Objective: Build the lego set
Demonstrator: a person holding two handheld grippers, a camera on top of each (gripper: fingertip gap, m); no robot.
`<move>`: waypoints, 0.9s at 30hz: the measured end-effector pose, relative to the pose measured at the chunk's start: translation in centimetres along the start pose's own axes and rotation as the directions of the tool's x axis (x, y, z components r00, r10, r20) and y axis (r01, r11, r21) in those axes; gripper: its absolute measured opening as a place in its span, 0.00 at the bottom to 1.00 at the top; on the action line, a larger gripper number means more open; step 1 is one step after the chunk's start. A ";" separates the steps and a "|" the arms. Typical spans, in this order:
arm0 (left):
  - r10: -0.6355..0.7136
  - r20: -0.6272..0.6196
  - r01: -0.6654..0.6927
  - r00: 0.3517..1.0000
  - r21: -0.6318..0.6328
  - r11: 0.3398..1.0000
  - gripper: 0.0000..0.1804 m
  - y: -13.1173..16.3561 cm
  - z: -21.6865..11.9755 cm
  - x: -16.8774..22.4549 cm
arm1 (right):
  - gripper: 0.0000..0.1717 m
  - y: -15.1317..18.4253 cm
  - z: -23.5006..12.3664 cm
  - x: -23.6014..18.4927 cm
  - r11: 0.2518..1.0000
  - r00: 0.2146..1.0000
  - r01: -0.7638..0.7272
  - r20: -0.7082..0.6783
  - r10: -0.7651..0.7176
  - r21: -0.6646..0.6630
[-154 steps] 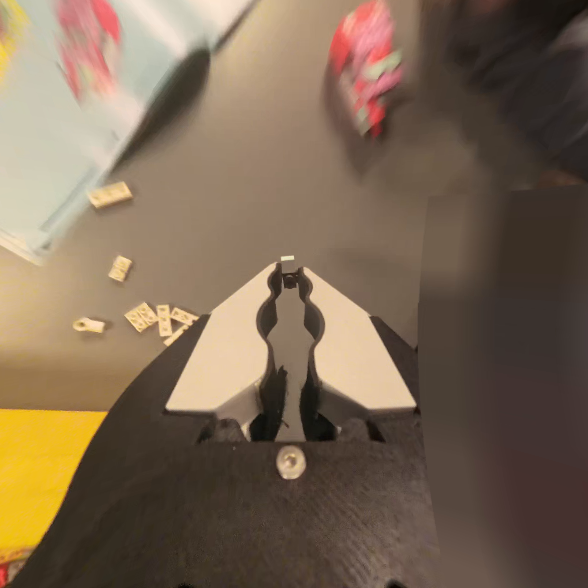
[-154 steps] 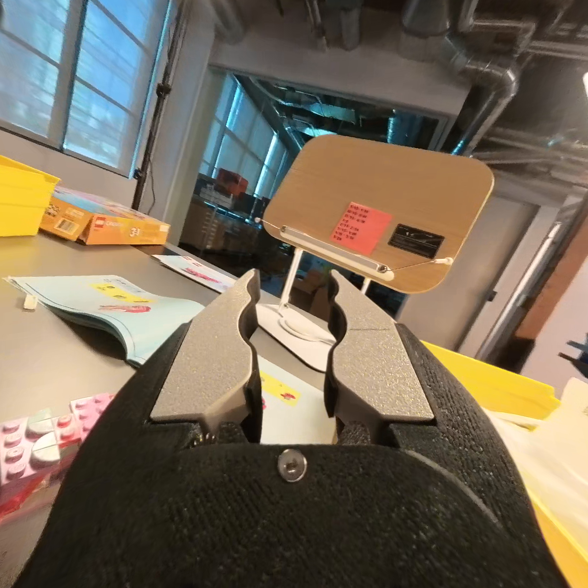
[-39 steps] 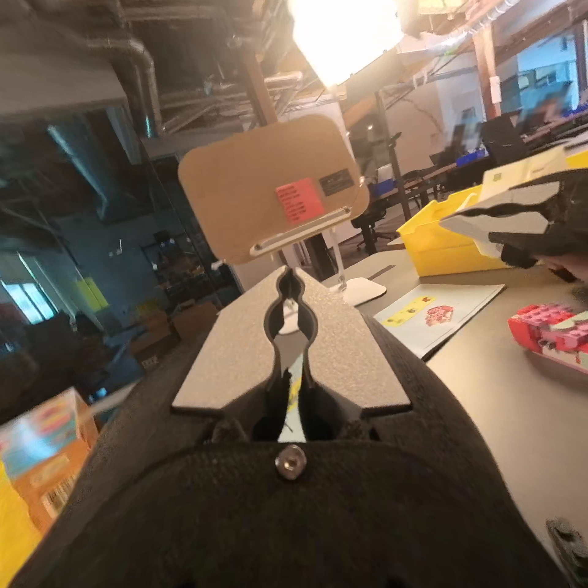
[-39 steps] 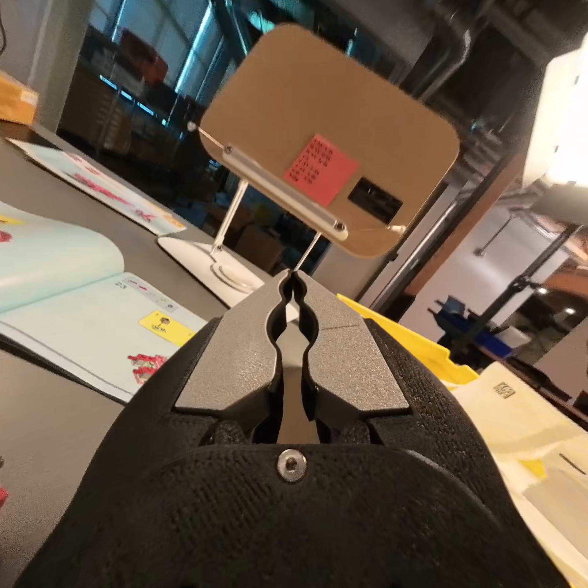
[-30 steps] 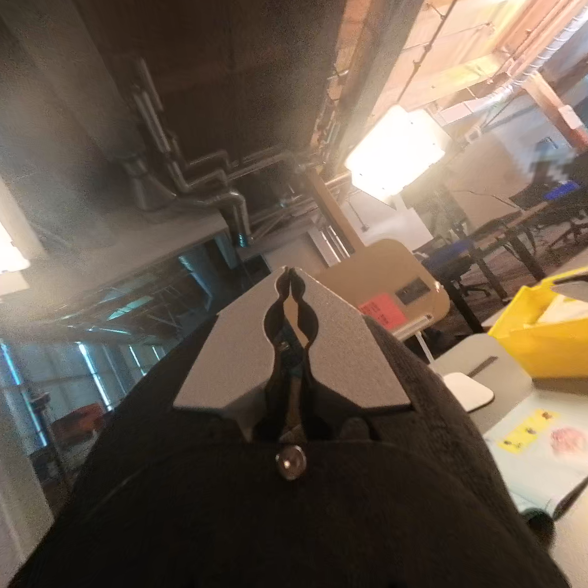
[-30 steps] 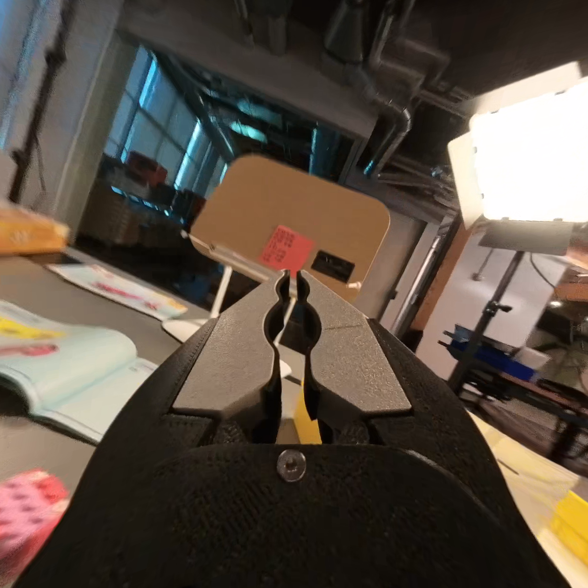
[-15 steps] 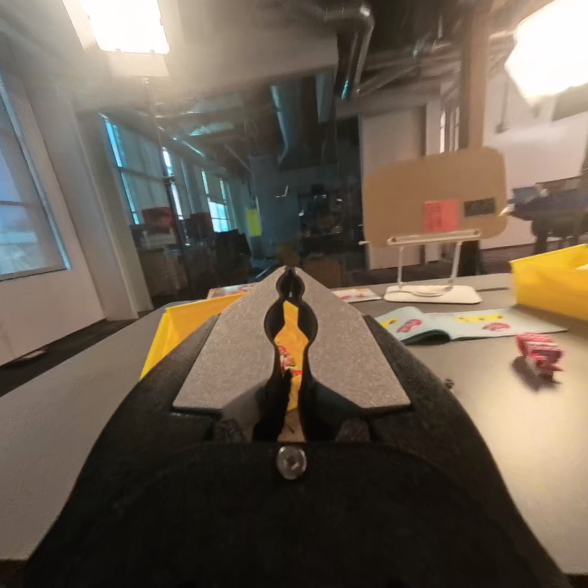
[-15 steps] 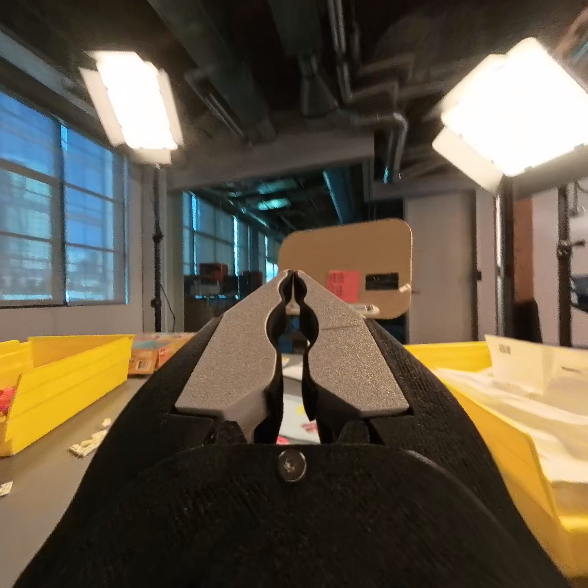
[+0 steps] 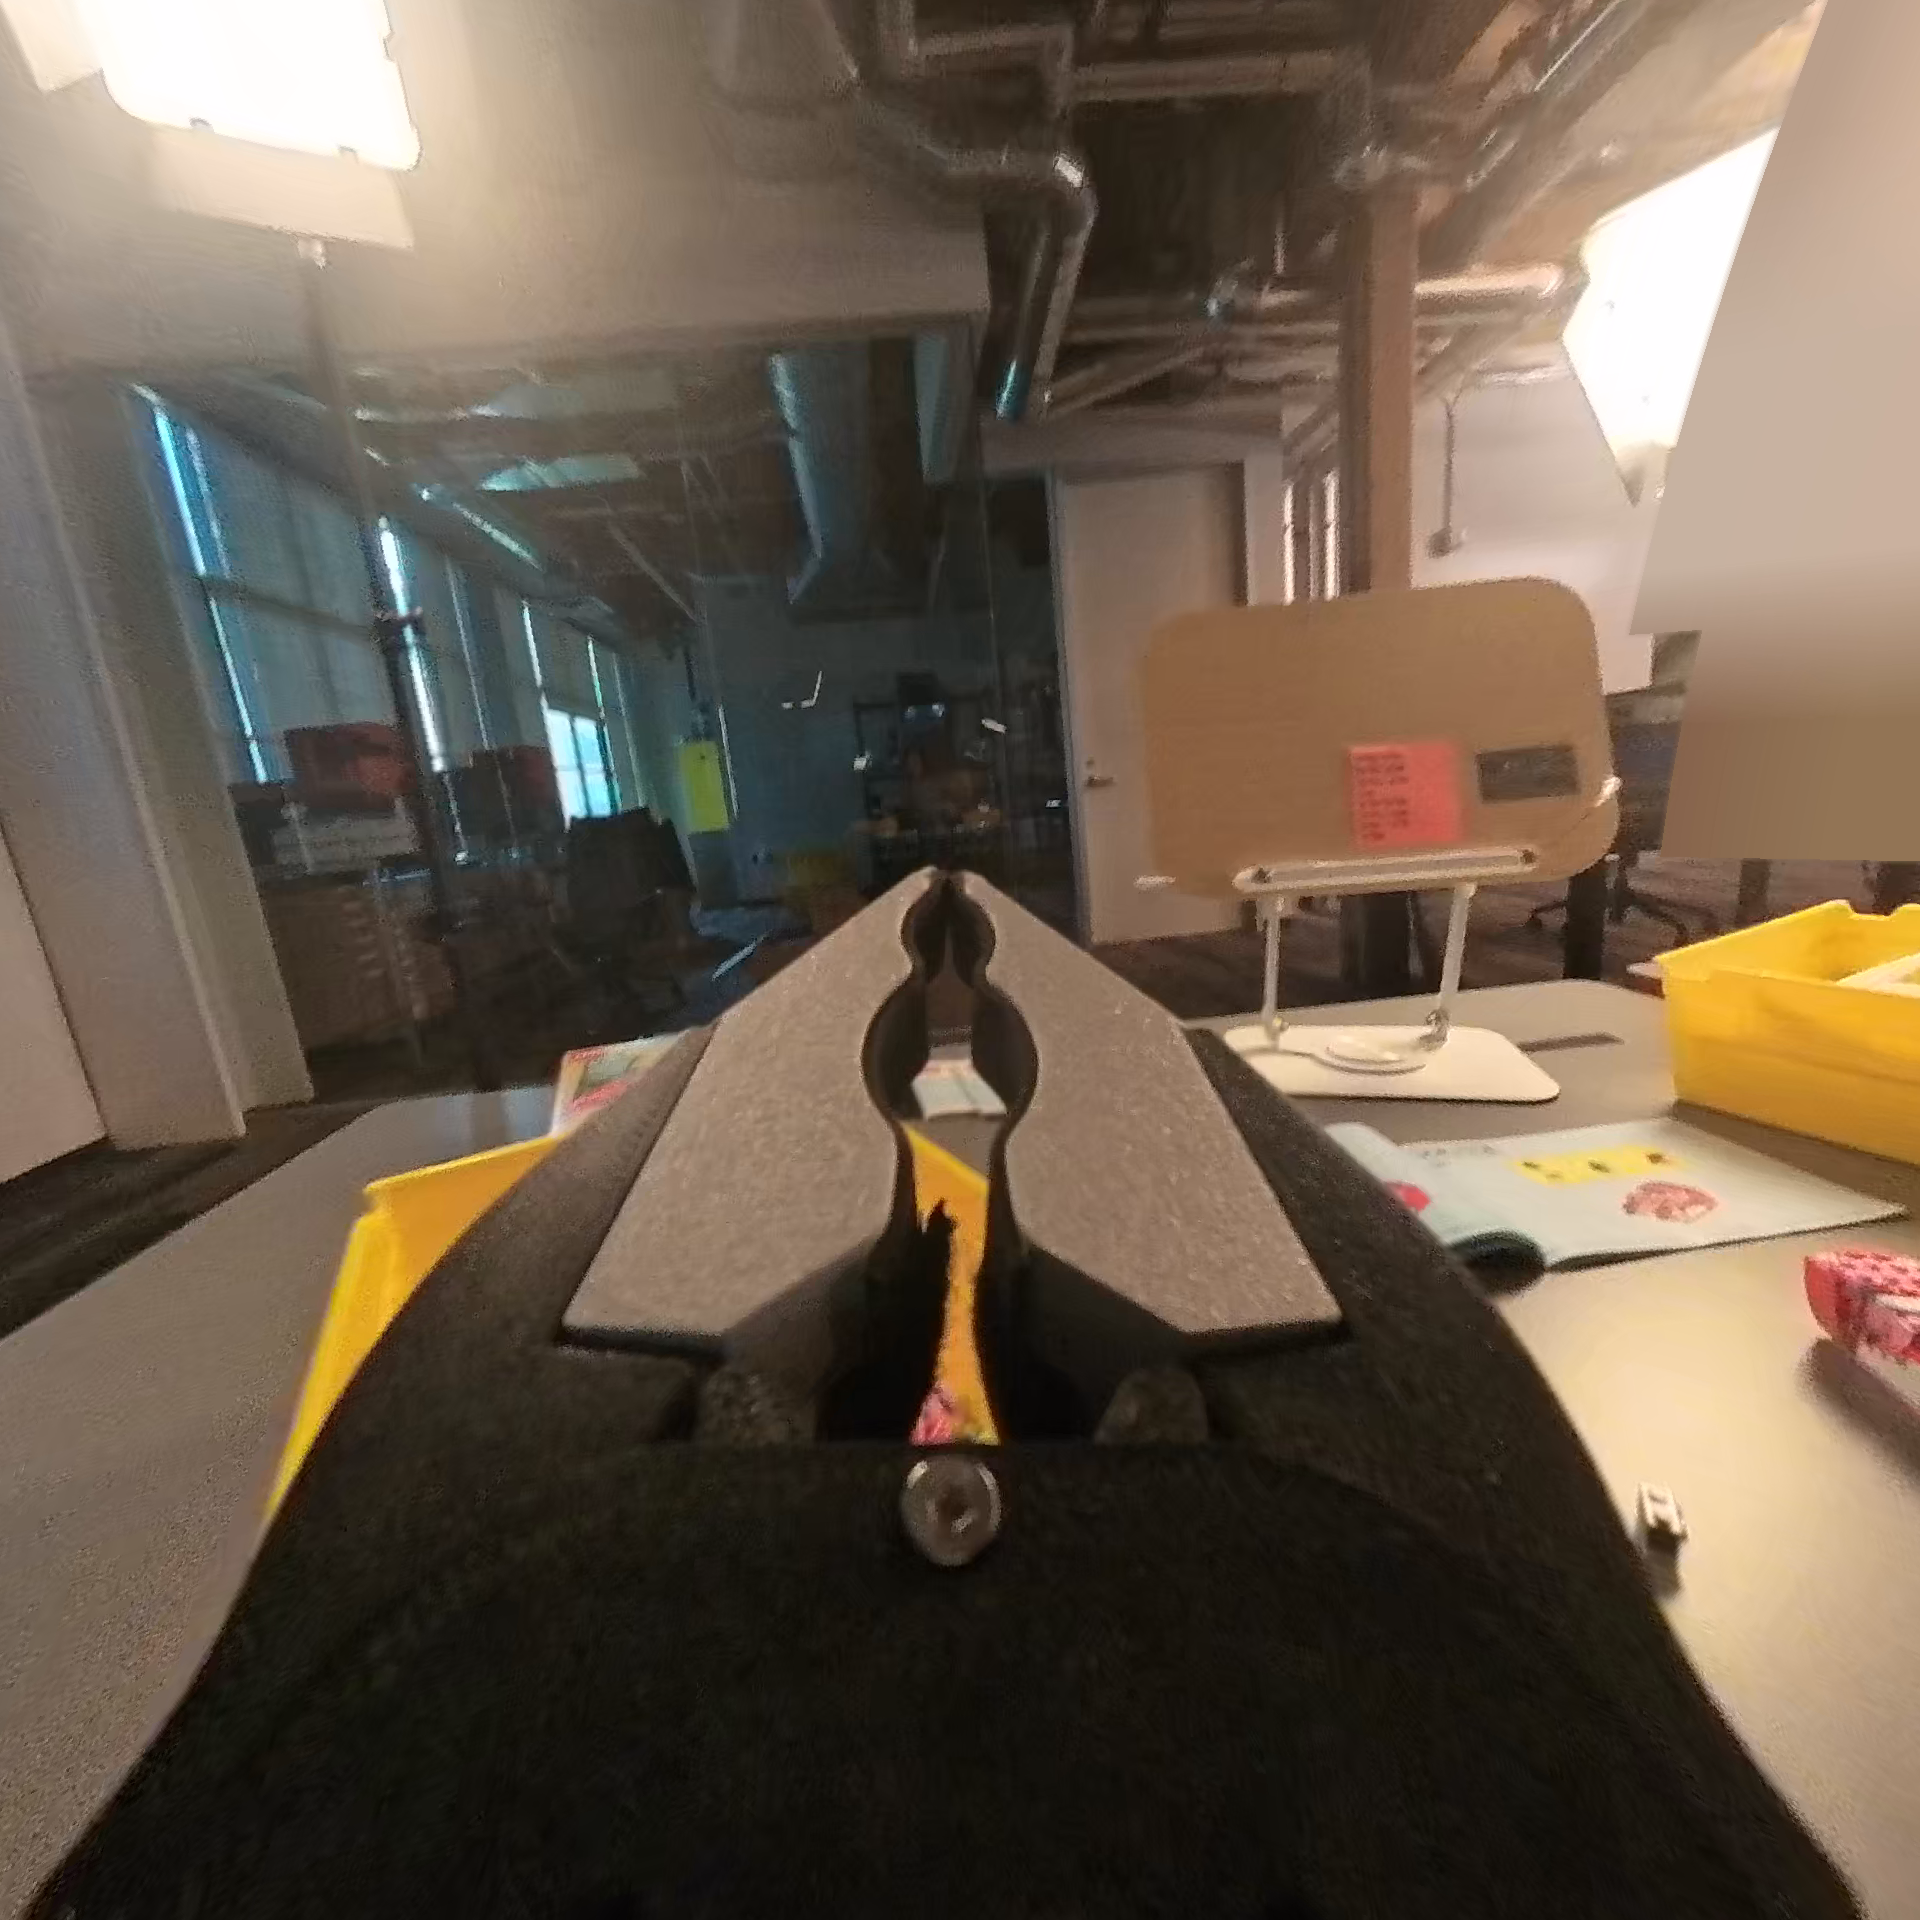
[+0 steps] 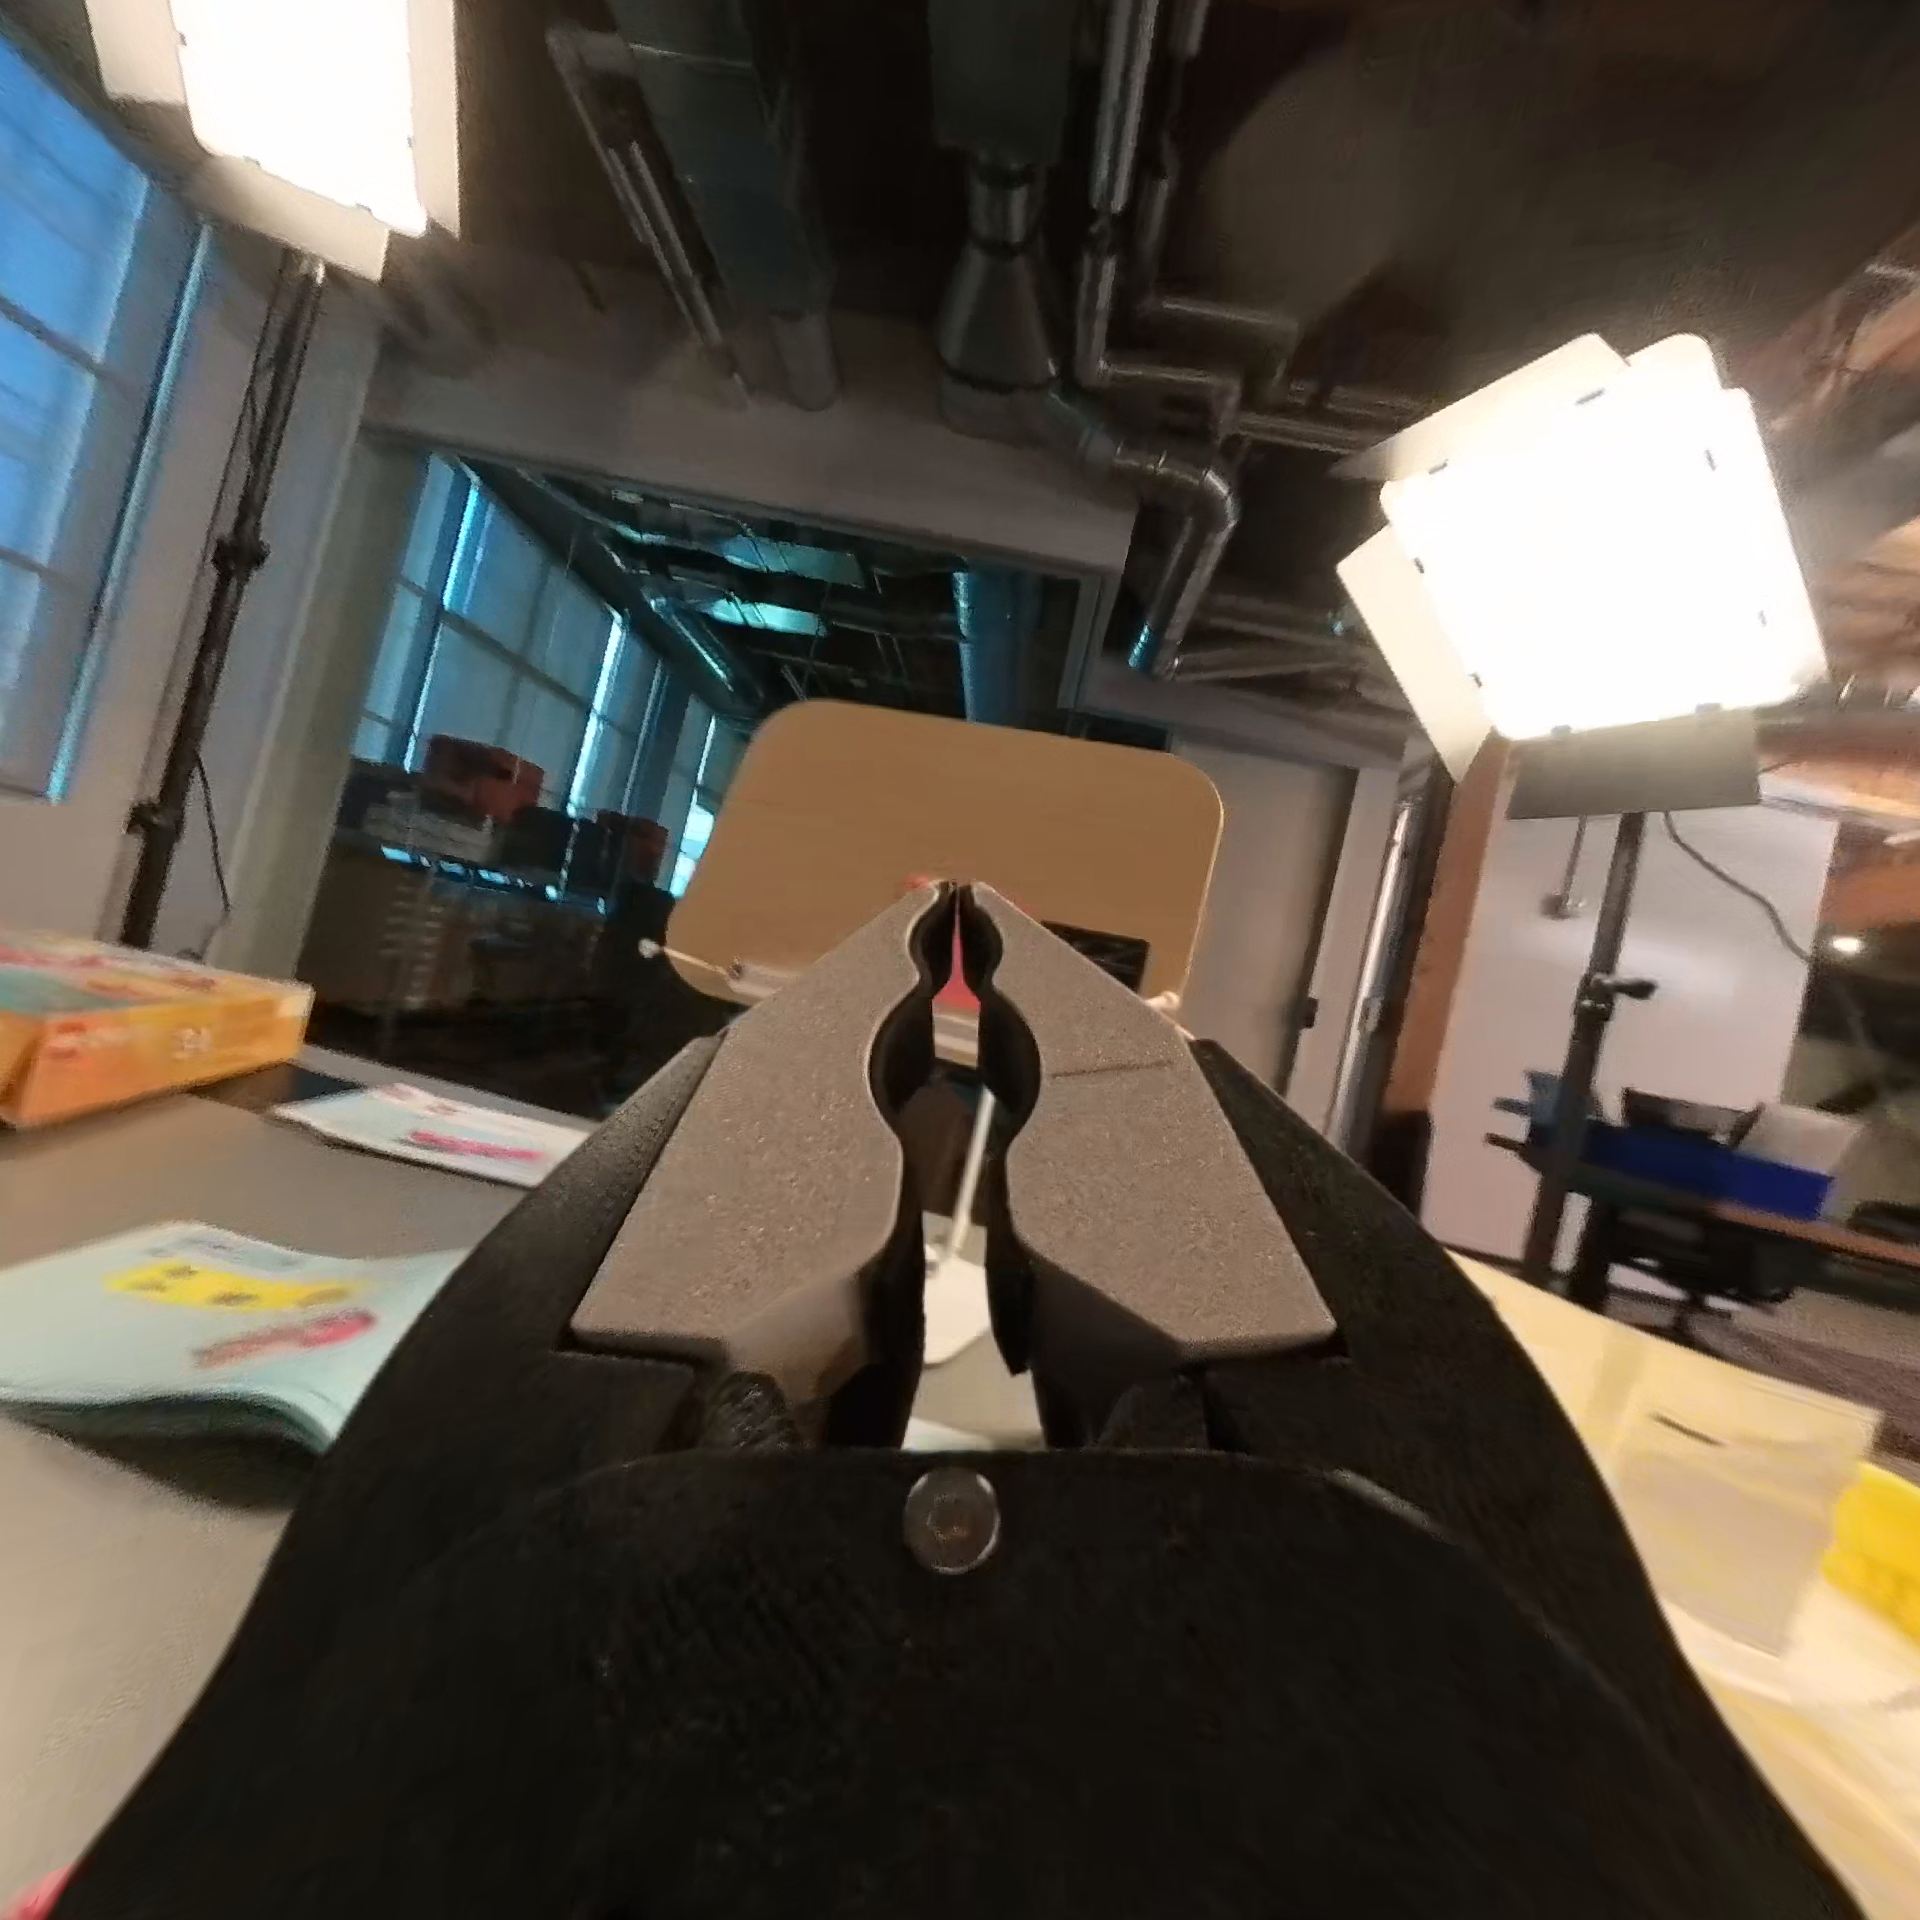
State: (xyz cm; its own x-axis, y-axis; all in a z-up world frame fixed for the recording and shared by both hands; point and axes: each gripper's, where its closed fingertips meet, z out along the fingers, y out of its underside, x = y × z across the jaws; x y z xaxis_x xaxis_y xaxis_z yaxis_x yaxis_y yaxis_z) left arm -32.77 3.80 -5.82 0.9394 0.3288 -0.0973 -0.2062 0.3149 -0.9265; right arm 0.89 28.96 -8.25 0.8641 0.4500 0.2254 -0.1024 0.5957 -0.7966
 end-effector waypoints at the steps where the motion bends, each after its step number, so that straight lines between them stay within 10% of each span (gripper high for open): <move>1: -0.005 0.014 0.005 1.000 -0.028 1.000 0.00 0.1 -0.6 -0.6 | 0.00 0.5 -0.1 0.5 0.999 1.000 0.028 0.001 -0.028 -0.018; 9: 0.022 0.147 -0.032 0.989 0.068 0.997 0.00 -3.2 -3.0 -0.8 | 0.00 5.2 0.8 3.5 0.997 0.999 -0.034 -0.042 0.031 -0.074; 17: 0.141 0.018 -0.141 0.990 -0.002 0.990 0.00 -0.7 -0.5 4.7 | 0.00 8.9 1.7 -0.8 0.989 0.984 0.052 0.177 -0.028 -0.135; 27: -0.106 -0.124 0.085 0.987 -0.163 0.983 0.02 2.7 2.8 6.1 | 0.00 9.6 2.4 -1.8 0.991 0.971 0.033 0.238 -0.001 -0.133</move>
State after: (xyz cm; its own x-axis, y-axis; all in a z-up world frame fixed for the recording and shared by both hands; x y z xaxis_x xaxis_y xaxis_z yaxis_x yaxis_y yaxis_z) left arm -28.33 9.15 -7.91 0.9825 0.1811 -0.0429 -0.0783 0.1926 -0.9782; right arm -2.83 35.44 -14.94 0.7224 0.5947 0.3528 -0.0072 0.5167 -0.8561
